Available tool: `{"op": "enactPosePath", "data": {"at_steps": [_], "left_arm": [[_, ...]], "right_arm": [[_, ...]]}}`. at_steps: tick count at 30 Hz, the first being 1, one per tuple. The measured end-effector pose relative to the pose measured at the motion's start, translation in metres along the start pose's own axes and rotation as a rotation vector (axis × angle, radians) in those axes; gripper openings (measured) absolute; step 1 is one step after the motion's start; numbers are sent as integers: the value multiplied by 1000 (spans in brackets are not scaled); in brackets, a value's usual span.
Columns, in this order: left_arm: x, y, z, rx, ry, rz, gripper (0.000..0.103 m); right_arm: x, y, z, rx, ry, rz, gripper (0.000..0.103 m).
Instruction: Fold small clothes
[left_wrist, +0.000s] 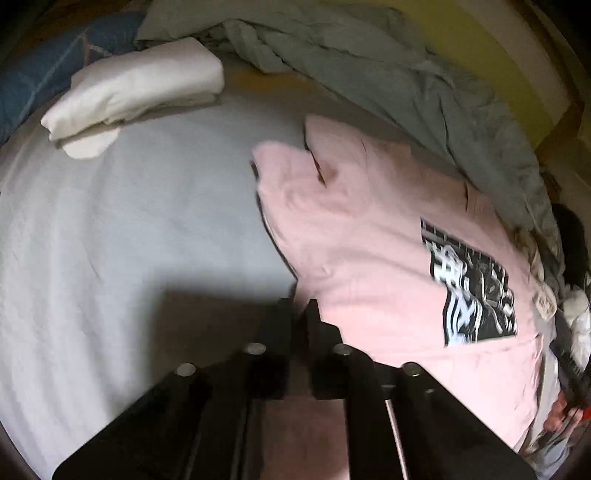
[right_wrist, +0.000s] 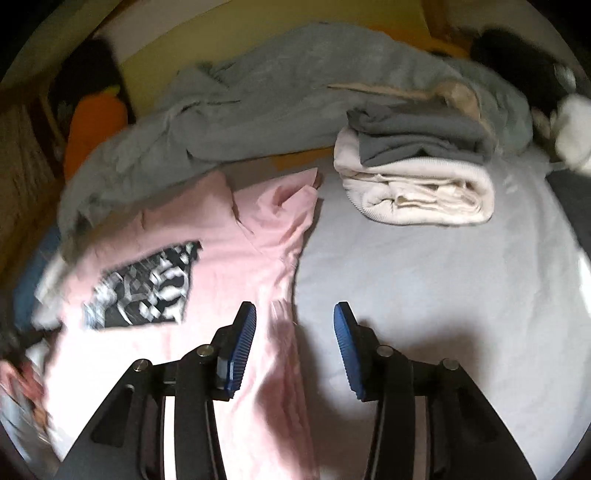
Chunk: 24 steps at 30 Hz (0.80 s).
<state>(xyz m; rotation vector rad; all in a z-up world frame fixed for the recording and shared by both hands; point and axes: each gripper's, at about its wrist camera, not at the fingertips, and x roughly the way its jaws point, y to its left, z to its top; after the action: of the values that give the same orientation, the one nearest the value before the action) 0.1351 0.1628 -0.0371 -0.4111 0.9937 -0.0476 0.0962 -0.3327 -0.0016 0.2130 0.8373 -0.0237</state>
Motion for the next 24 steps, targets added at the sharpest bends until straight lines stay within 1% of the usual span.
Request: {"op": "enactPosePath", "data": {"at_steps": [1, 2, 3, 4, 5, 6, 8, 9, 10, 12, 13, 14, 15, 16, 18, 19, 20, 22, 23, 24], "left_arm": [[-5, 5, 1, -15, -16, -2, 6], [-9, 9, 1, -20, -35, 15, 5], [-14, 13, 1, -18, -69, 92, 5], [-18, 17, -2, -7, -97, 198, 5], [-17, 22, -2, 4, -97, 244, 5], [-17, 30, -4, -12, -89, 223, 5], [-29, 42, -11, -80, -97, 113, 5], [-37, 43, -17, -95, -103, 56, 5], [-44, 41, -20, -88, -110, 39, 5], [-64, 24, -31, -18, -167, 36, 6], [-70, 15, -37, 18, -193, 35, 10], [-75, 4, -42, 57, -207, 19, 17], [-80, -10, -47, 101, -216, -7, 18], [-84, -21, -52, 141, -229, -7, 18], [-95, -41, -67, 221, -298, 39, 19], [-102, -50, -78, 252, -344, 59, 23], [-106, -56, -88, 262, -378, 70, 33], [-108, -60, -107, 258, -423, 80, 46], [-108, -60, -114, 262, -449, 109, 46], [-106, -62, -121, 284, -477, 174, 46]], "right_arm": [[-1, 2, -3, -5, -2, -9, 46], [-1, 0, -4, 6, 1, -3, 46], [-1, -2, -5, 30, 8, 10, 46], [-2, -3, -8, 49, 16, 20, 46], [-2, -5, -10, 67, 20, 27, 46], [-4, -7, -11, 77, 16, 26, 46], [-8, -12, -12, 85, 5, 11, 46], [-13, -15, -13, 93, -5, 14, 46], [-18, -17, -15, 105, -14, 25, 46], [-26, -23, -19, 129, -26, 49, 46], [-28, -26, -23, 137, -26, 58, 46], [-29, -26, -26, 140, -21, 59, 46], [-30, -27, -30, 141, -15, 61, 46], [-31, -26, -35, 132, -7, 69, 46], [-33, -24, -46, 121, 5, 57, 46], [-35, -24, -53, 119, 4, 56, 46], [-36, -24, -58, 113, 1, 63, 46], [-36, -22, -67, 103, 5, 48, 46], [-35, -22, -69, 98, 6, 46, 46], [-34, -21, -69, 88, 4, 54, 46]]}}
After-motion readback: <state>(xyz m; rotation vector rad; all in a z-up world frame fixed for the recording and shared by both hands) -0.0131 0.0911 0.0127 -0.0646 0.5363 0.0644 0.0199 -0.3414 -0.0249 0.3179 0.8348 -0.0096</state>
